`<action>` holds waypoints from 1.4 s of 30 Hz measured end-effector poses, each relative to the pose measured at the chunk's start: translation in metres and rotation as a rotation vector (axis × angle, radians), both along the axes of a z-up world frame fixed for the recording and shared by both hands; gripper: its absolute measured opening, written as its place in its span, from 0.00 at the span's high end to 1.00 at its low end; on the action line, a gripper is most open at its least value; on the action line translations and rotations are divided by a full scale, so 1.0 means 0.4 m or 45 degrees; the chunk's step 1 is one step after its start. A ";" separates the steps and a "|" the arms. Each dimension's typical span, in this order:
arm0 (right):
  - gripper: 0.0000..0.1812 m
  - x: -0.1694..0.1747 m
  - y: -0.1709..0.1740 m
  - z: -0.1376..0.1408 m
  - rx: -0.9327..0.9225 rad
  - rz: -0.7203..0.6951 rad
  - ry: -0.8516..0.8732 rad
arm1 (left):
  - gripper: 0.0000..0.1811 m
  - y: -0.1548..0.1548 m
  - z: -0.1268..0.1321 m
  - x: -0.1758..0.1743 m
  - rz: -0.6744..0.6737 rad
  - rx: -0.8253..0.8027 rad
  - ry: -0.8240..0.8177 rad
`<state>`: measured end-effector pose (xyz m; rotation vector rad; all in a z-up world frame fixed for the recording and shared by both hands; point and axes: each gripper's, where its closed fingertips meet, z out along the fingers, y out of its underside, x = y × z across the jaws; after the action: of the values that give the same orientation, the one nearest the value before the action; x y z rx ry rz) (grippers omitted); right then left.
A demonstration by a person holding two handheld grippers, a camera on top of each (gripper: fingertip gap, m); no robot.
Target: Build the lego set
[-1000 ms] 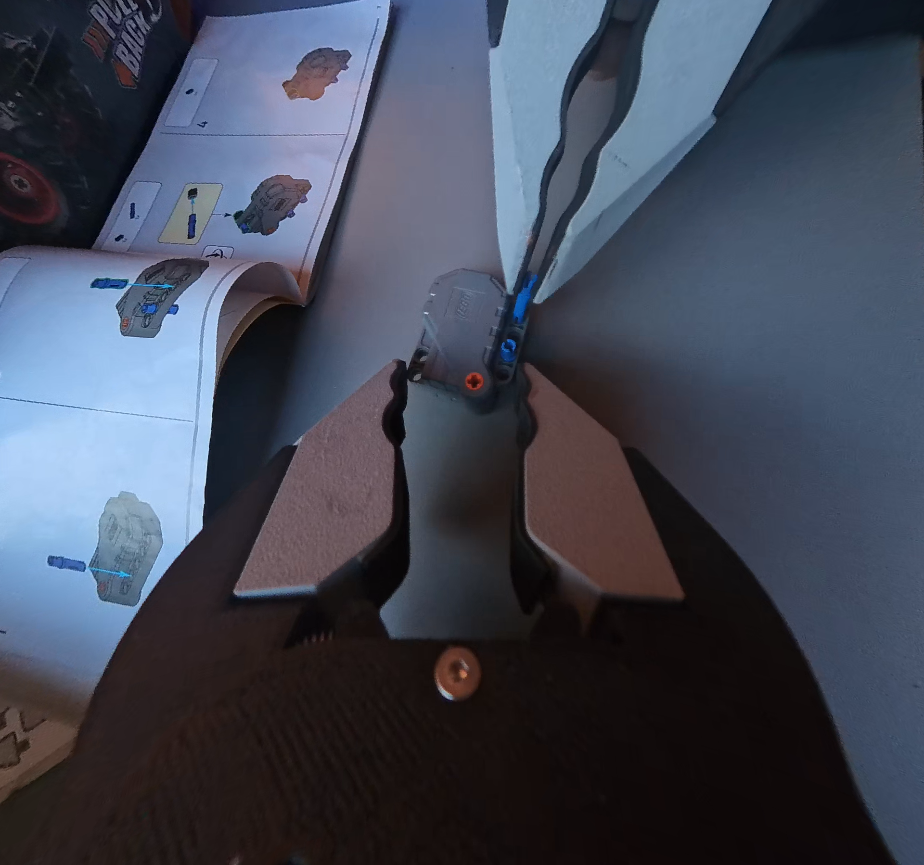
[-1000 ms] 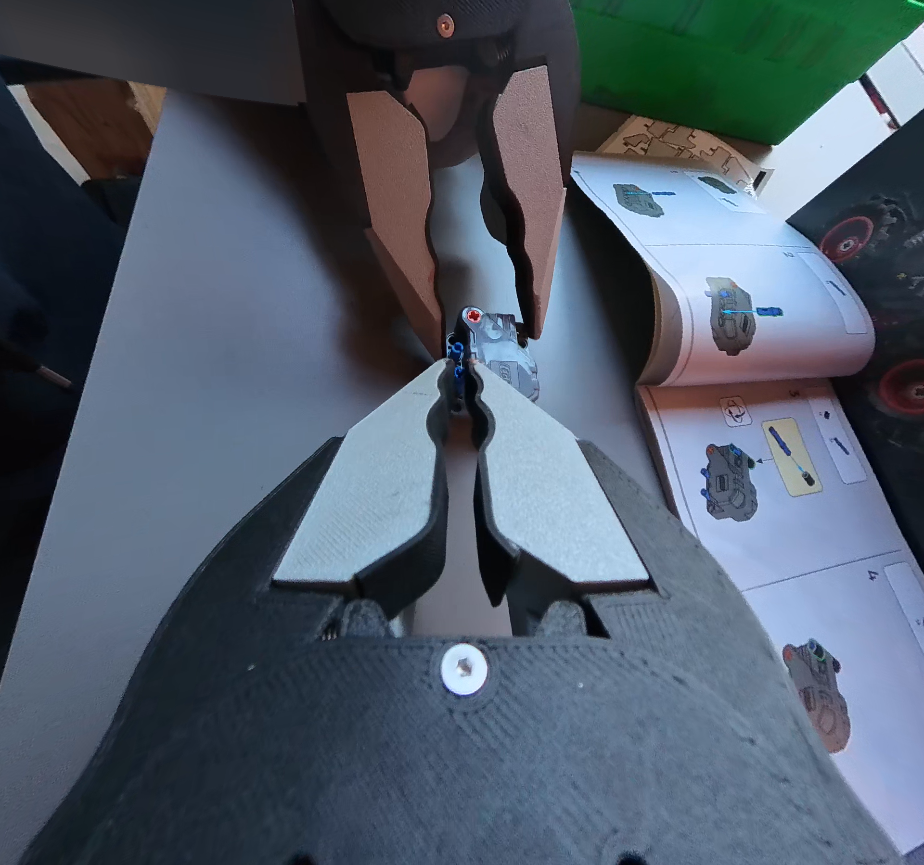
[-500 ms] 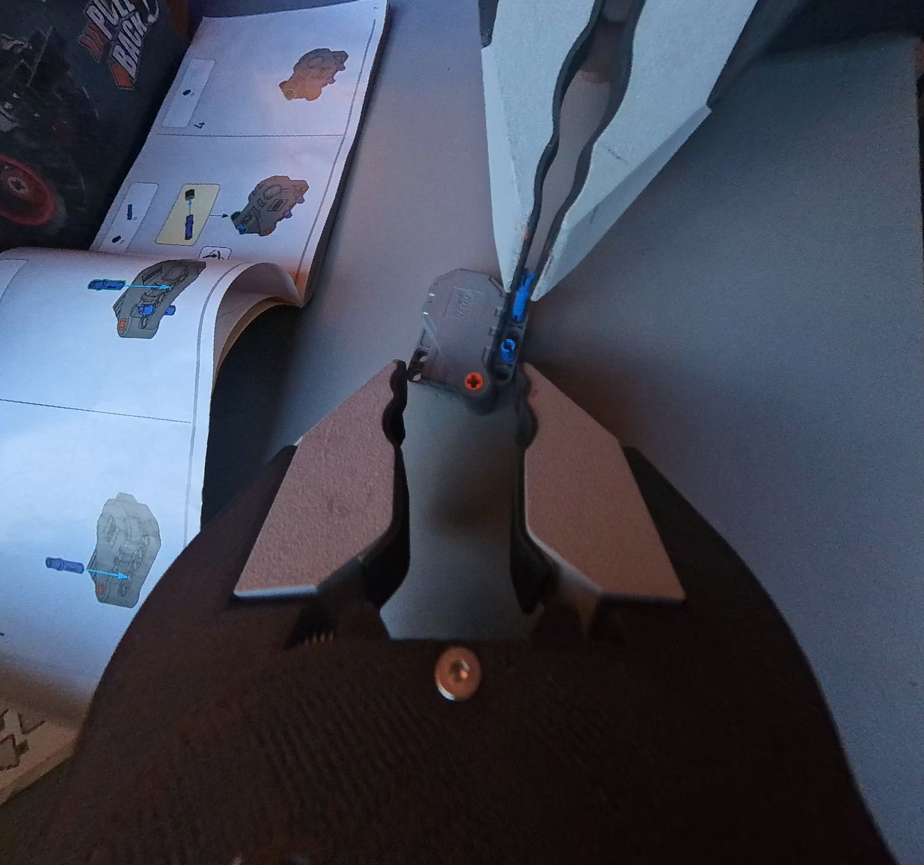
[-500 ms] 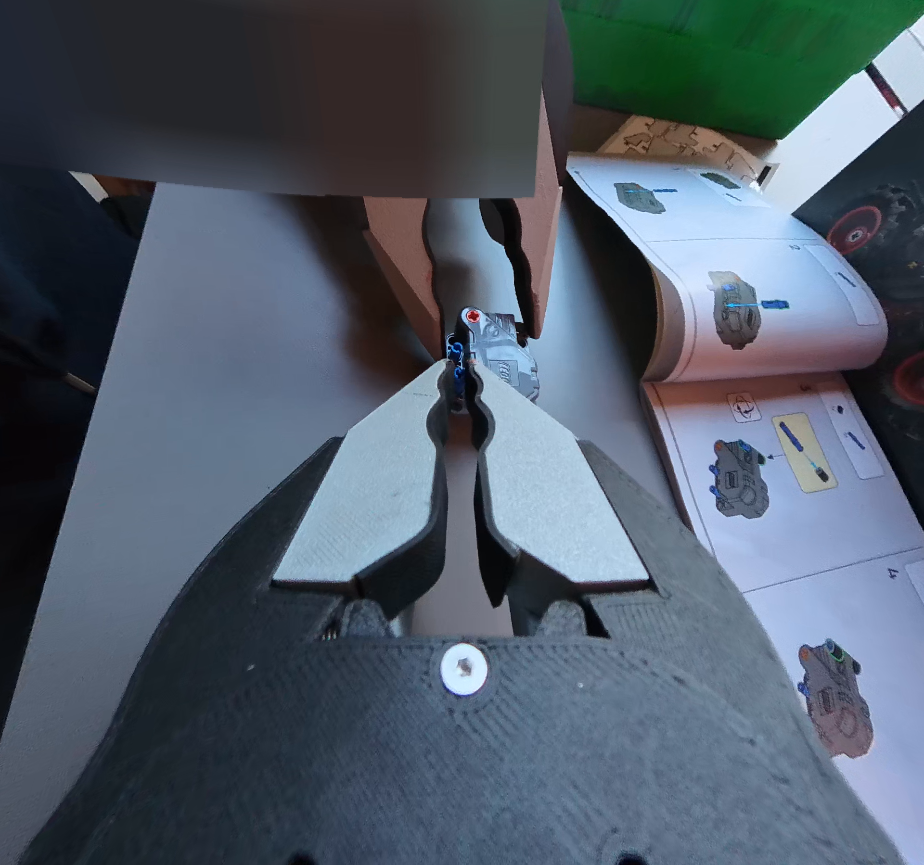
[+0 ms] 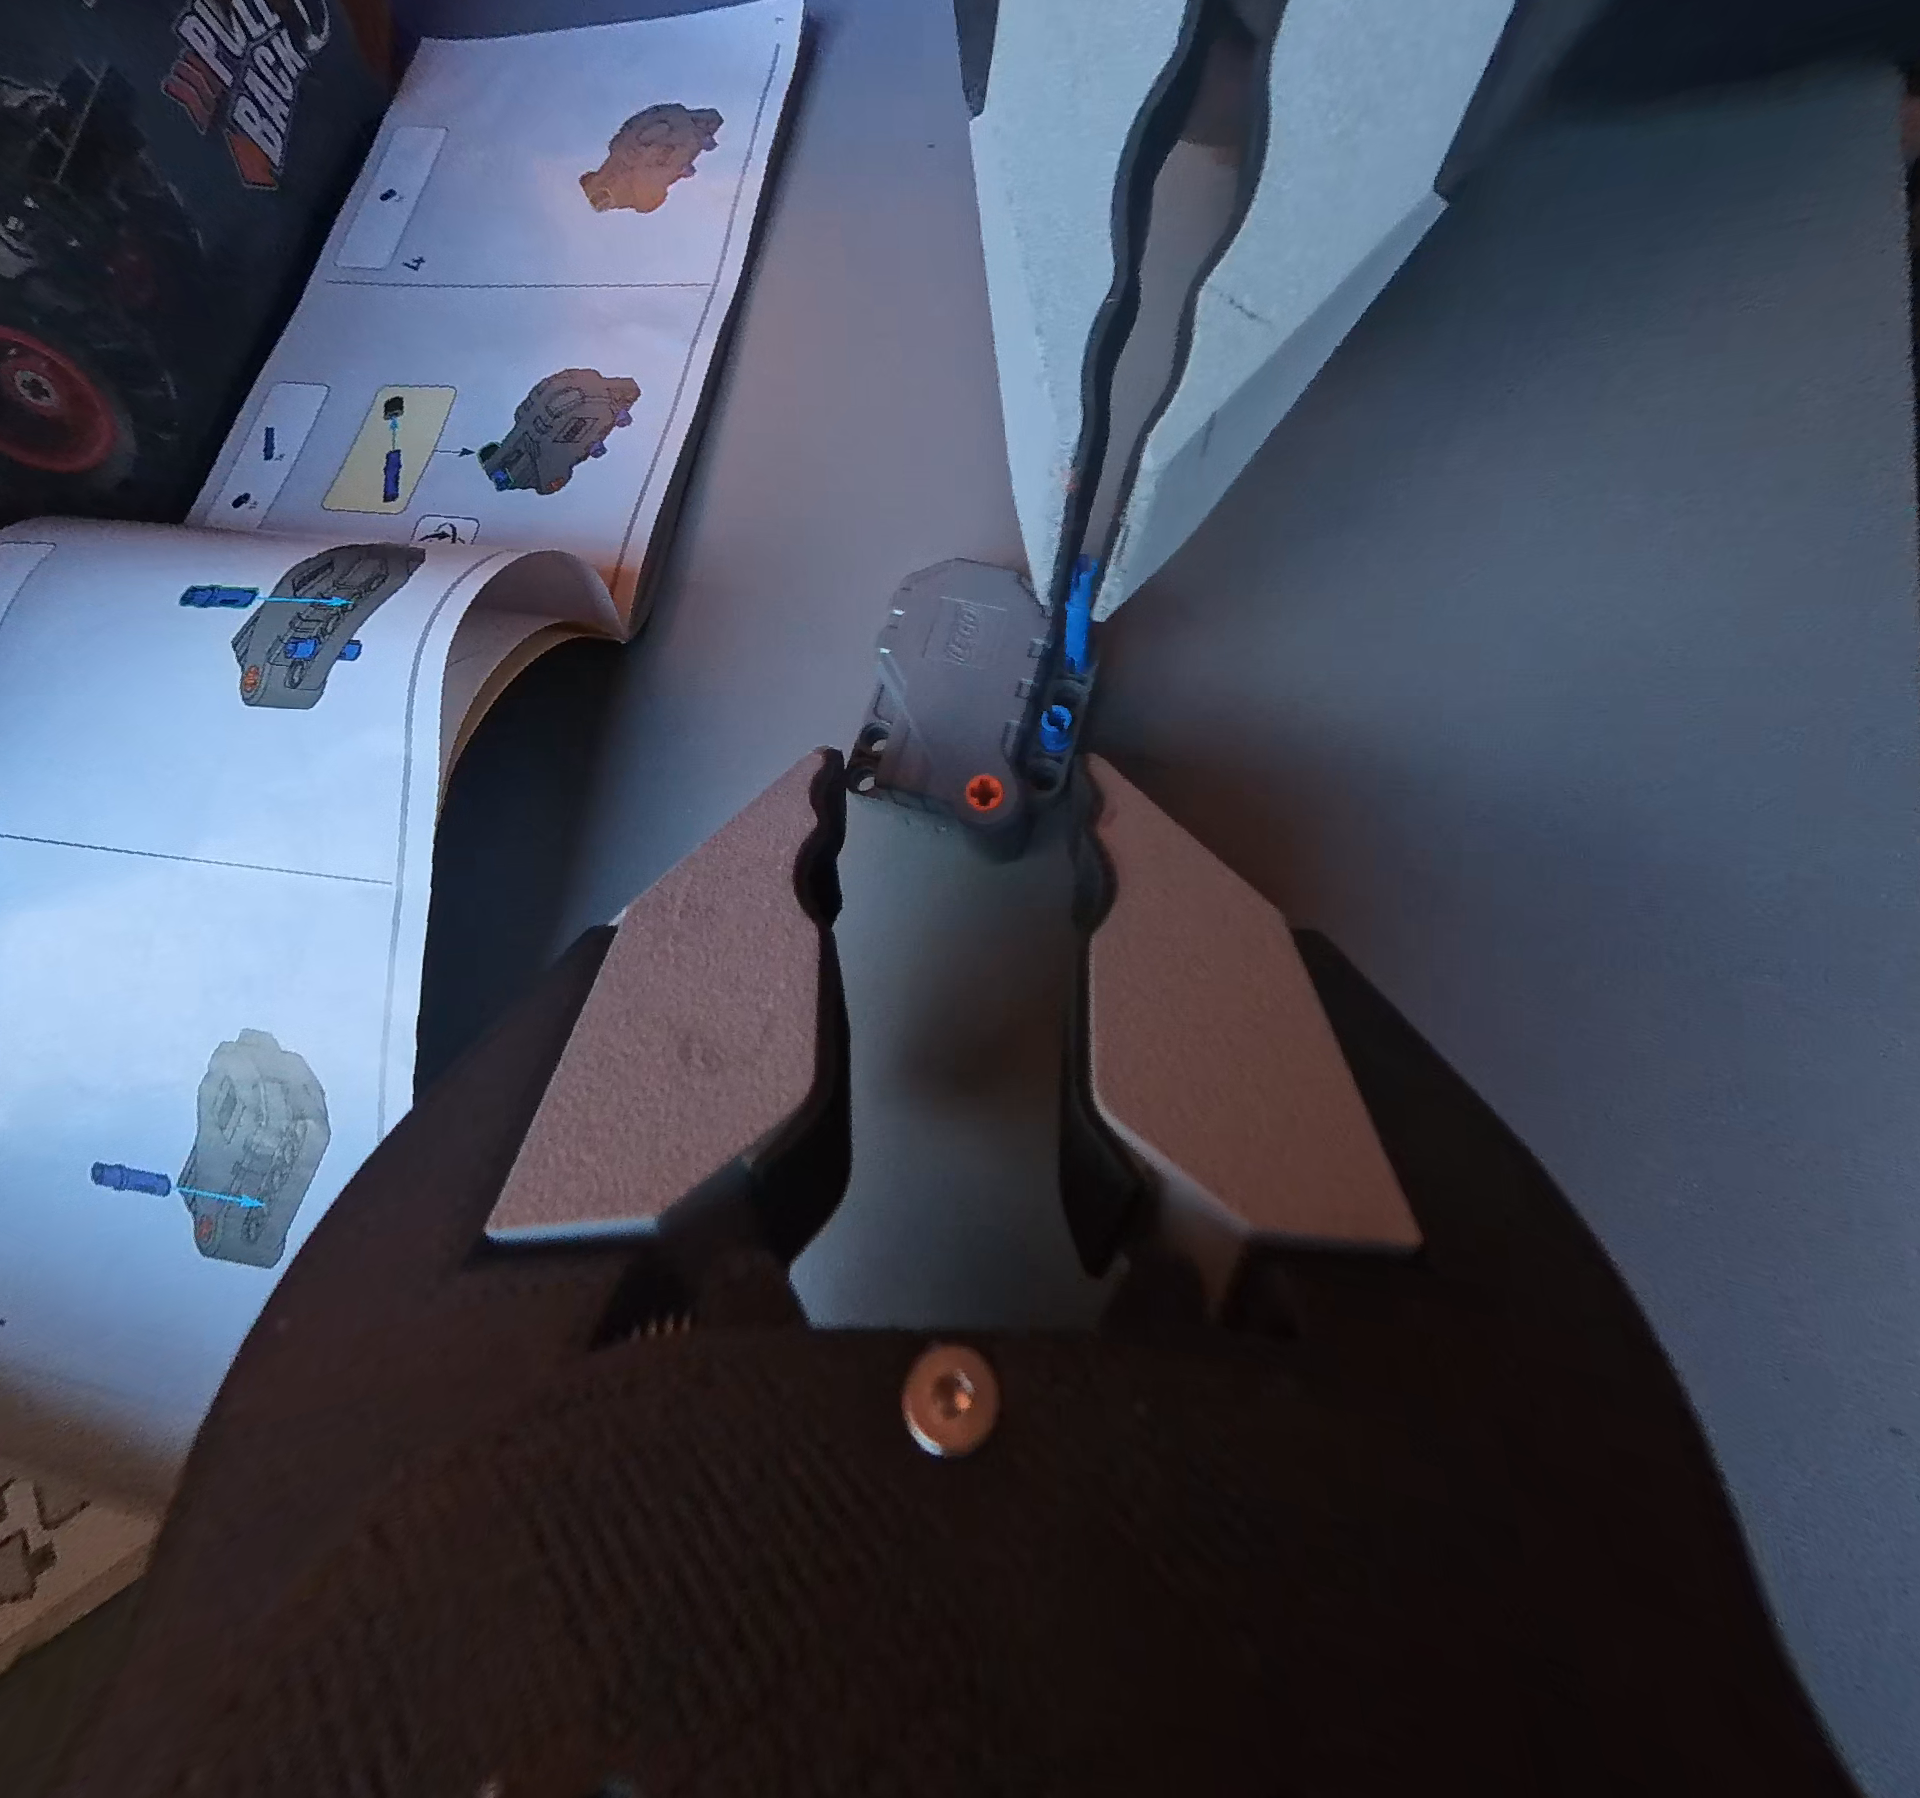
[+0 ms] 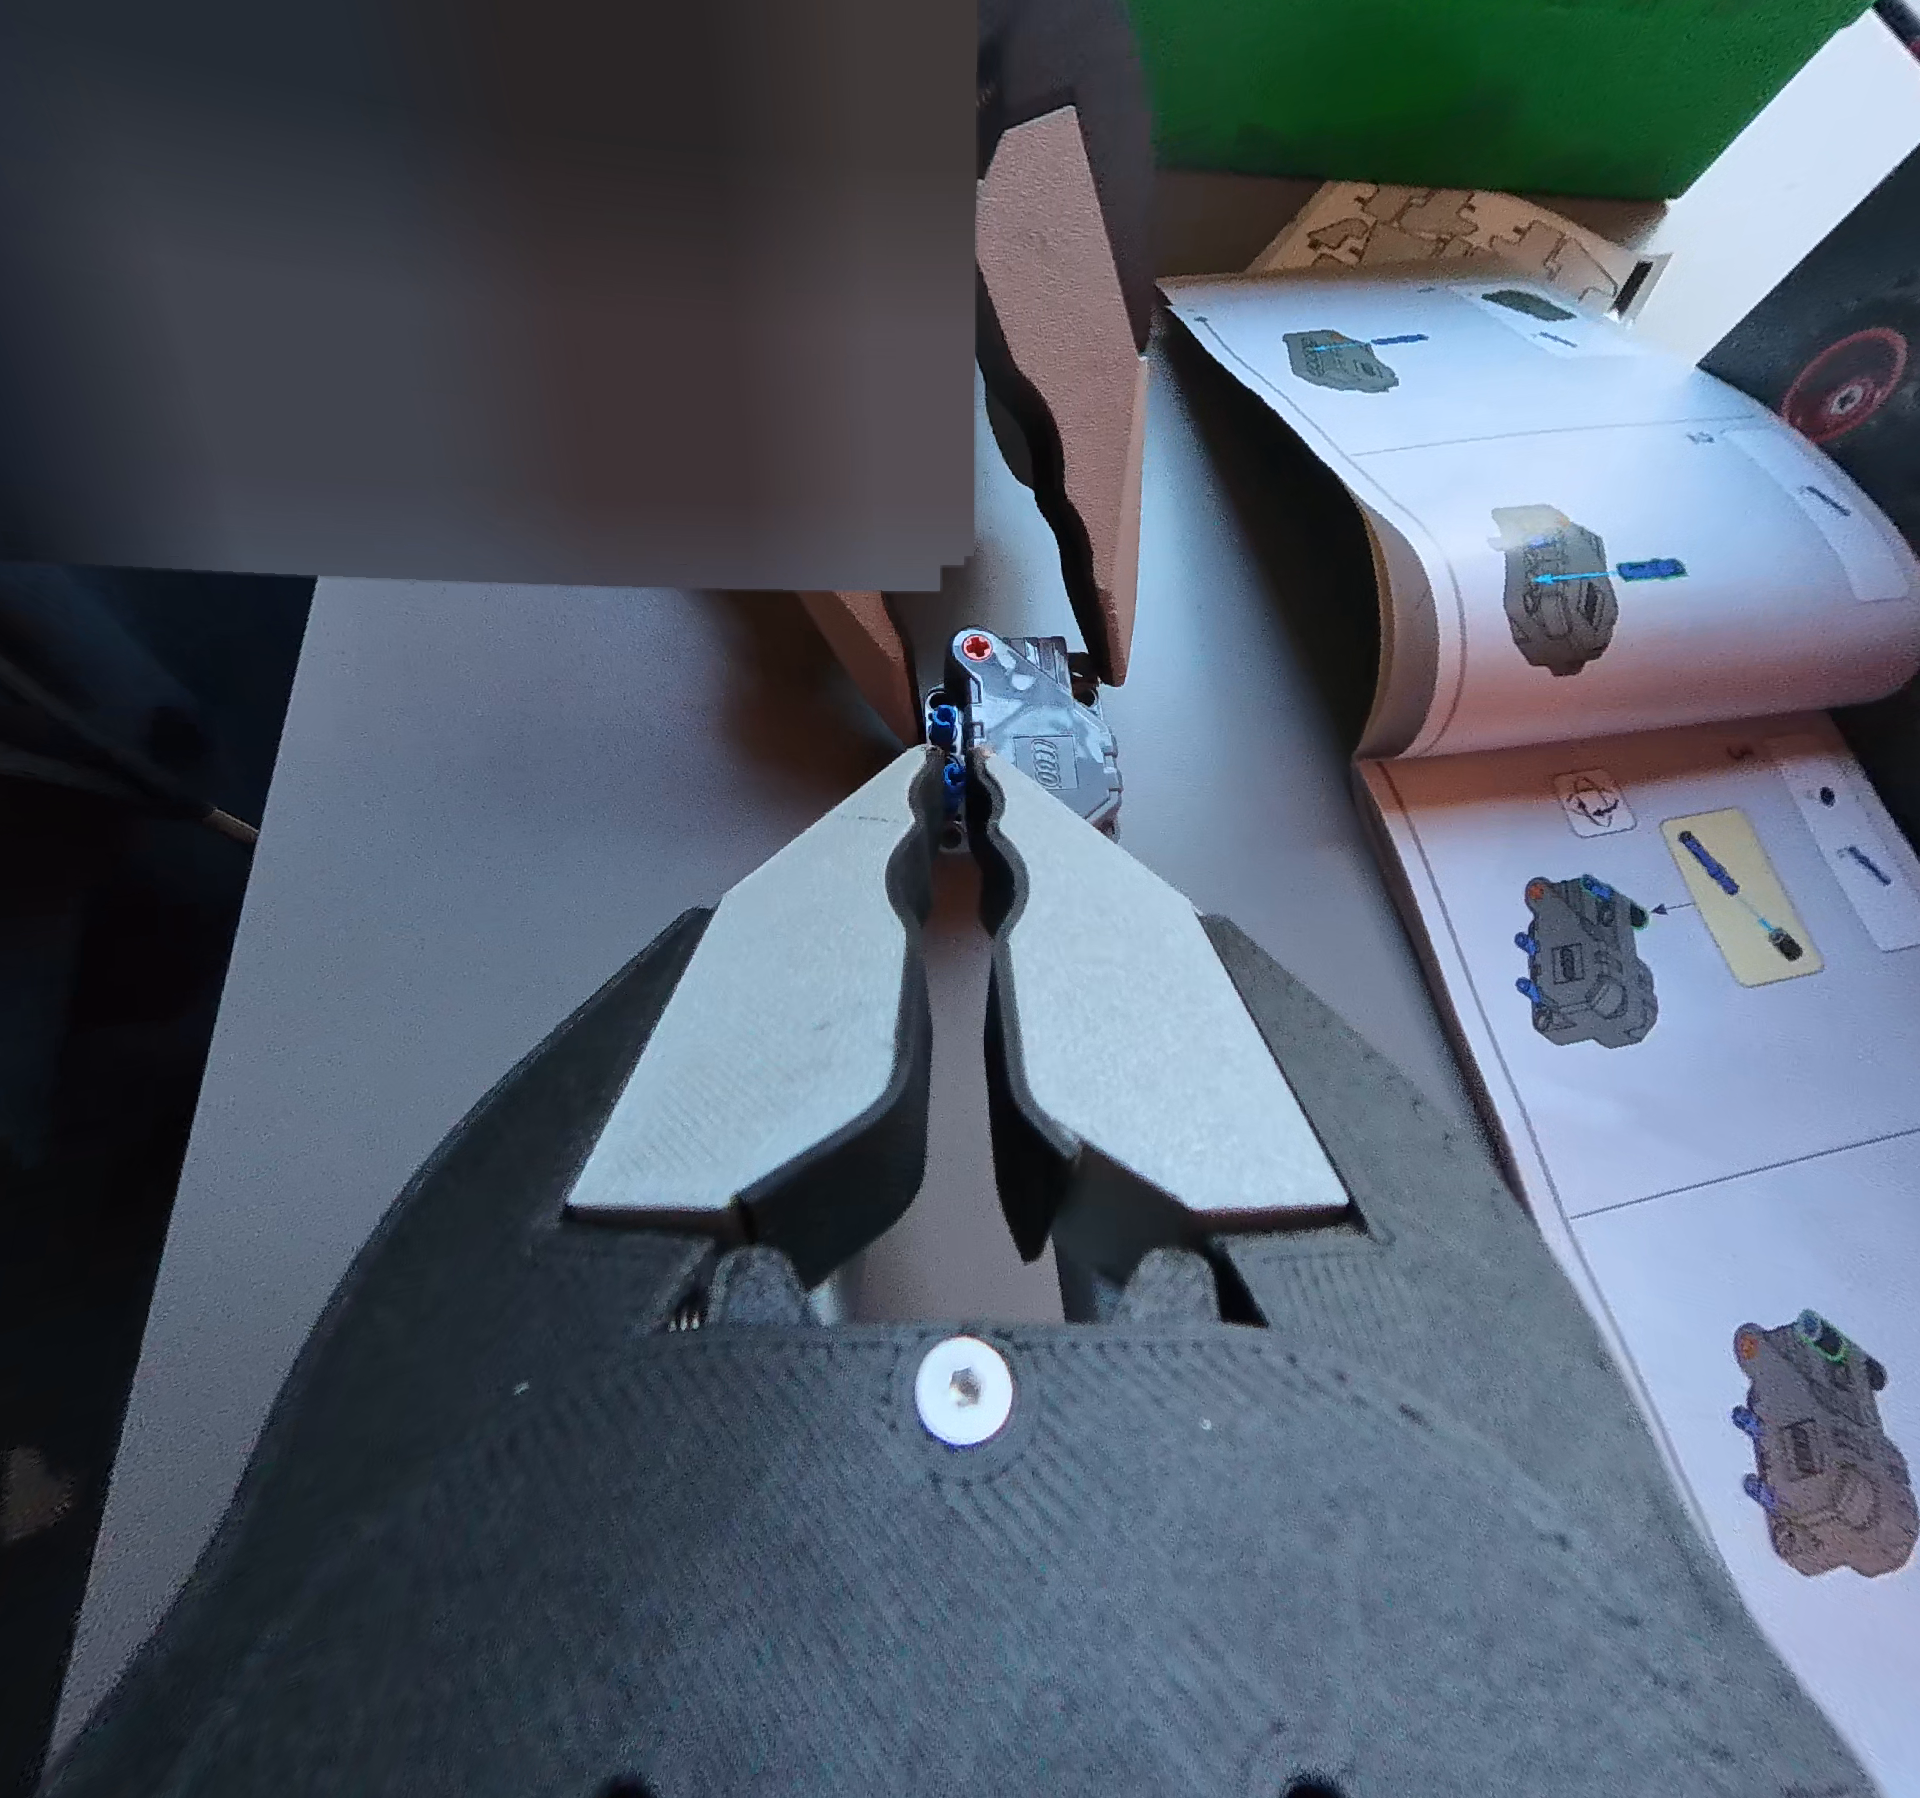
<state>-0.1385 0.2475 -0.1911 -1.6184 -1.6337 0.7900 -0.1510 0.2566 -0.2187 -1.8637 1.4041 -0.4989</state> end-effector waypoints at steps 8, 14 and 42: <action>1.00 0.013 0.001 -0.001 0.042 0.008 -0.065 | 0.78 0.000 0.000 0.001 0.001 0.004 0.001; 1.00 0.005 -0.004 -0.001 0.107 0.035 -0.127 | 0.78 -0.002 0.000 0.002 -0.005 0.008 0.003; 1.00 0.029 -0.023 -0.072 0.426 0.768 -0.908 | 0.84 -0.002 -0.002 -0.005 -0.067 -0.019 0.001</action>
<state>-0.1268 0.2381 -0.2198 -1.2252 -2.6645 0.1587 -0.1531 0.2560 -0.2194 -1.8427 1.4571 -0.5361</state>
